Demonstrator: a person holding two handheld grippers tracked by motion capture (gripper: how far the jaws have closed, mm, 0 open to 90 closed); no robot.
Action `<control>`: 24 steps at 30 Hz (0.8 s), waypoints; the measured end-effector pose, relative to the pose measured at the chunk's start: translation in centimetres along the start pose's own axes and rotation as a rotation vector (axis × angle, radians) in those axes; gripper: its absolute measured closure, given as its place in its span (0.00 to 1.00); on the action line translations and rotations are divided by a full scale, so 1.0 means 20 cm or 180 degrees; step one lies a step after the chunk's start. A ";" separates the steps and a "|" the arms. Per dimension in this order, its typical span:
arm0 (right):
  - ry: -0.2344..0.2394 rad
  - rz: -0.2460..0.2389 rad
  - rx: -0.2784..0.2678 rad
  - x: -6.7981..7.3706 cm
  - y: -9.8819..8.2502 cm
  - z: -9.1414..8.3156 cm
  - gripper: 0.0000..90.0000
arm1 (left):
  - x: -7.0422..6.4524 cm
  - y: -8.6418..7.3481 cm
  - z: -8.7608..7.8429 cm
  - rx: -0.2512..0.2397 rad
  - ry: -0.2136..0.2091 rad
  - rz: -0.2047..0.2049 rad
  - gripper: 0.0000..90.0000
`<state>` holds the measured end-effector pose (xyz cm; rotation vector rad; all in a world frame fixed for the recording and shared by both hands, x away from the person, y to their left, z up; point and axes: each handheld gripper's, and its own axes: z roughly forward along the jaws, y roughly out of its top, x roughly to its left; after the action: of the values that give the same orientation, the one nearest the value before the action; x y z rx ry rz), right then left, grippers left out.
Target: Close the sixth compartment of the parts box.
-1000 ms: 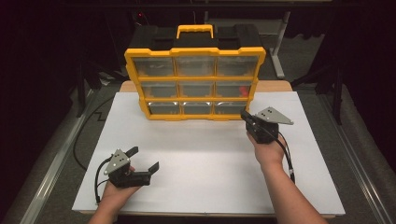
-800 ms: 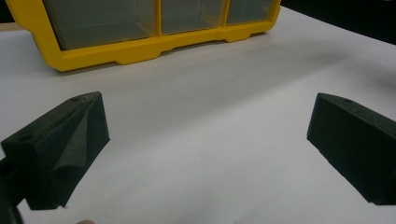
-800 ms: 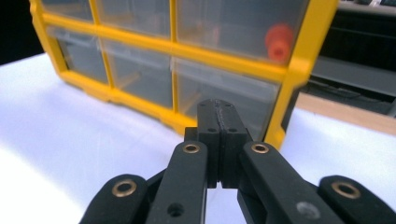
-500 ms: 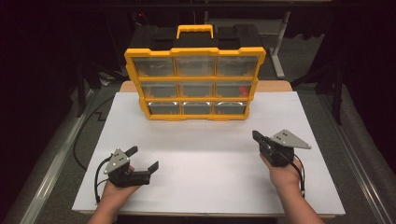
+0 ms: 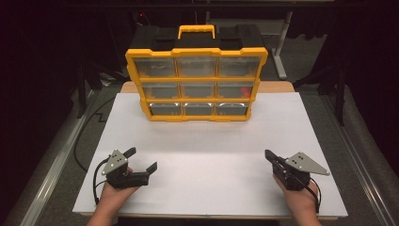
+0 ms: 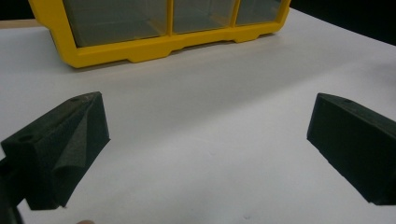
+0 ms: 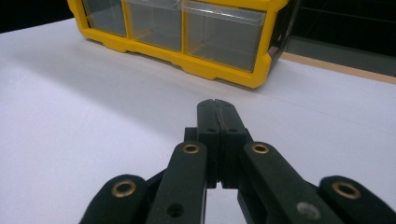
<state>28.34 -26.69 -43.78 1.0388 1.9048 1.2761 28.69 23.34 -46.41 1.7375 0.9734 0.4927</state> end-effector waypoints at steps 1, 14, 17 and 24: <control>0.0011 0.0023 -0.0001 0.00 0.00 0.00 1.00 | 0.00 0.00 0.00 -0.0006 0.0010 -0.0008 0.00; 0.0227 -0.0012 0.0222 0.01 -0.05 0.09 0.47 | 0.00 0.00 0.01 0.0068 0.0035 -0.0004 0.00; 0.0274 0.0072 0.0192 0.00 -0.04 0.08 0.29 | 0.00 0.00 0.01 0.0068 0.0029 -0.0003 0.00; 0.0263 0.0257 0.0031 0.00 -0.03 0.02 0.05 | 0.00 0.00 -0.02 0.0028 0.0030 0.0004 0.00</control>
<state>28.49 -26.65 -44.51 1.0932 1.9496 1.3757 28.43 23.46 -46.26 1.7452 0.9828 0.4984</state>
